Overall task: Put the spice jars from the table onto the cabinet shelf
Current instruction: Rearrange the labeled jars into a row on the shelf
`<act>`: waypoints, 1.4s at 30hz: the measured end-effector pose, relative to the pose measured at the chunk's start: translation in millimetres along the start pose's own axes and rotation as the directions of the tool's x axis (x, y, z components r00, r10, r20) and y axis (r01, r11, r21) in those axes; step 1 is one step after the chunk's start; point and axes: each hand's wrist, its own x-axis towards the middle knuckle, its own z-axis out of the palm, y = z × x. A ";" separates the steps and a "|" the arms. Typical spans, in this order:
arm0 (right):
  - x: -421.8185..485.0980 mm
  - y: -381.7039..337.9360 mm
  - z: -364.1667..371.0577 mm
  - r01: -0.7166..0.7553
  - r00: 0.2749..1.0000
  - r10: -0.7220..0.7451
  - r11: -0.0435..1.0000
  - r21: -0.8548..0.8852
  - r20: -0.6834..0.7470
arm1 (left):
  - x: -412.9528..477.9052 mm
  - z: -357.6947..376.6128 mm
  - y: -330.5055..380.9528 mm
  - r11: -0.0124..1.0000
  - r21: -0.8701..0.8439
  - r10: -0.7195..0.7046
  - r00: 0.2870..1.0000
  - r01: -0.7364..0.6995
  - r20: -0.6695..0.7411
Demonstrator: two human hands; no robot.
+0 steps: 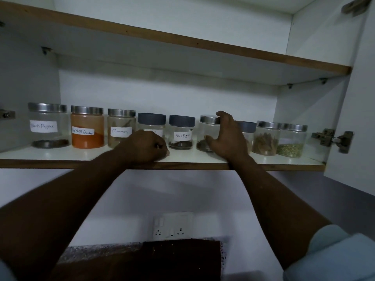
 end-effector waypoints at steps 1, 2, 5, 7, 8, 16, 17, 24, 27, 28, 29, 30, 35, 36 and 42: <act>-1.0 2.2 -1.3 -0.015 1.000 0.015 1.000 0.016 -0.004 | 4.3 2.9 10.4 1.000 0.004 0.012 1.000 -0.013 0.013; -1.7 3.9 -1.6 -0.034 0.999 0.034 0.999 0.017 -0.007 | 8.5 7.4 22.1 0.999 0.020 0.032 0.999 -0.033 0.022; 2.1 1.3 1.4 -0.030 0.999 0.031 0.998 -0.054 0.021 | 20.3 23.0 52.3 0.994 0.076 0.075 0.997 -0.076 0.010; 4.7 -1.7 4.0 -0.019 0.999 0.023 0.994 -0.103 0.038 | 29.8 29.2 64.0 0.994 0.075 0.080 0.997 -0.081 0.016; 5.2 -1.5 4.7 -0.023 0.999 0.027 0.994 -0.111 0.036 | 34.2 31.8 68.0 0.994 0.068 0.080 0.996 -0.082 0.025; 3.7 5.8 1.8 -0.026 1.000 0.026 0.999 -0.041 0.012 | 48.6 47.4 69.9 0.996 0.050 0.074 0.997 -0.074 -0.009; 3.9 6.1 1.4 -0.039 0.999 0.040 0.998 -0.047 0.012 | 49.4 47.9 70.4 0.996 0.053 0.076 0.997 -0.075 -0.012; 7.3 6.8 7.8 -0.098 0.991 0.107 0.990 -0.106 0.084 | 54.3 49.4 66.8 0.996 0.049 0.076 0.996 -0.074 -0.040; 7.8 5.8 9.0 -0.128 0.984 0.137 0.989 -0.078 0.116 | 52.8 51.5 63.9 0.997 0.037 0.075 0.996 -0.073 -0.049; 7.4 5.3 8.4 -0.139 0.982 0.147 0.987 -0.075 0.120 | 53.0 52.3 63.3 0.997 0.033 0.077 0.996 -0.075 -0.049; 6.9 5.1 7.6 -0.144 0.981 0.152 0.987 -0.077 0.118 | 53.6 52.9 63.2 0.997 0.029 0.080 0.996 -0.079 -0.047; 6.4 5.0 6.7 -0.143 0.982 0.152 0.987 -0.079 0.114 | 54.4 53.3 63.5 0.996 0.024 0.083 0.996 -0.082 -0.045; 8.3 7.1 5.8 -0.161 0.976 0.175 0.981 -0.111 0.129 | 56.1 53.5 64.2 0.995 0.011 0.100 0.994 -0.100 -0.050; 8.2 7.5 6.9 -0.161 0.975 0.178 0.978 -0.129 0.136 | 55.6 53.8 64.0 0.995 0.007 0.095 0.994 -0.095 -0.048; 7.8 11.1 9.7 -0.157 0.974 0.161 0.987 -0.037 0.162 | 53.1 56.7 65.2 0.995 0.006 0.096 0.994 -0.096 -0.050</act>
